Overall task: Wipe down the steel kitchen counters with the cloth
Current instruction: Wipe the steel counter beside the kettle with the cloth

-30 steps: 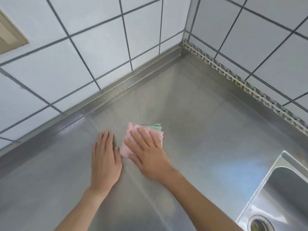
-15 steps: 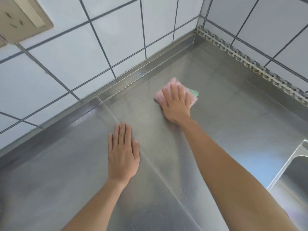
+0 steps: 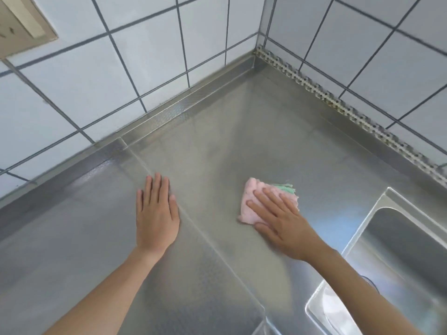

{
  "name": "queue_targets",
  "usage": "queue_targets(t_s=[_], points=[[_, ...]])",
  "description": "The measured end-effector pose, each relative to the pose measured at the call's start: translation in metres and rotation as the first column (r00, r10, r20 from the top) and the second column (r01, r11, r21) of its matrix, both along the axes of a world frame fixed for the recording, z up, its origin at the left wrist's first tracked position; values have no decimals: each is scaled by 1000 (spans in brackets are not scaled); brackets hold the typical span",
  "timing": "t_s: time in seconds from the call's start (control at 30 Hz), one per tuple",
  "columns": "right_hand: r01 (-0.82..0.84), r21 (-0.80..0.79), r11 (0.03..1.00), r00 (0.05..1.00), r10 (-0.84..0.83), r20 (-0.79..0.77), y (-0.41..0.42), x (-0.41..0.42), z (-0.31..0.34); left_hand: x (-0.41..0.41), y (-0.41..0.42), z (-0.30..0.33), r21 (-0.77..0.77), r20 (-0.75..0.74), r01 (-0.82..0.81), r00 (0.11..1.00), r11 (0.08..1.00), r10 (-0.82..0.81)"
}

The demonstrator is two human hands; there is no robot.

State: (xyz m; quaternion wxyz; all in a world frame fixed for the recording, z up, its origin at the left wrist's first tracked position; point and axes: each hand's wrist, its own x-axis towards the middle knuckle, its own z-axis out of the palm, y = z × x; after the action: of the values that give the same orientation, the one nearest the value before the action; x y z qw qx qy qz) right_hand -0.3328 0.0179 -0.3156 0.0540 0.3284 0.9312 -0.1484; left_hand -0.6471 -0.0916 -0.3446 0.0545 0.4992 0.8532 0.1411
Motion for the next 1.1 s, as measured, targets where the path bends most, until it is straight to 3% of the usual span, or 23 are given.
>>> queue_targets(t_s=[0.13,0.23,0.3,0.4,0.47,0.57,0.7,0.87,1.0,1.1], points=[[461,50,886,883,-464,69,50,40,10,14,6,6,-43,-19,175,984,984,-176],[655,11,755,753,-654,72,81,7,7,49,17,13,-6,2,316,949,949,-316],[595,-36,803,804,-594,25,78,-23,4,73,26,14,3,53,321,946,947,-320],[252,-5,968,964,-251,-85,31,-38,-3,99,36,13,9,86,335,939,942,-334],[121,11,993,983,-119,-137,-5,-17,-7,111,39,10,-4,96,354,931,935,-352],[88,2,996,988,-87,-124,-39,45,-7,119,44,5,-7,64,370,927,929,-369],[232,21,972,973,-232,-13,-6,131,2,117,47,-5,-19,-25,377,926,926,-377],[573,-5,820,819,-572,44,108,176,3,117,48,-16,-5,-82,390,918,921,-389],[712,-31,701,701,-707,94,176,126,-2,116,48,-16,-14,-95,390,916,921,-389],[676,-65,734,737,-676,26,174,59,-4,117,48,-16,-5,-96,389,917,921,-388]])
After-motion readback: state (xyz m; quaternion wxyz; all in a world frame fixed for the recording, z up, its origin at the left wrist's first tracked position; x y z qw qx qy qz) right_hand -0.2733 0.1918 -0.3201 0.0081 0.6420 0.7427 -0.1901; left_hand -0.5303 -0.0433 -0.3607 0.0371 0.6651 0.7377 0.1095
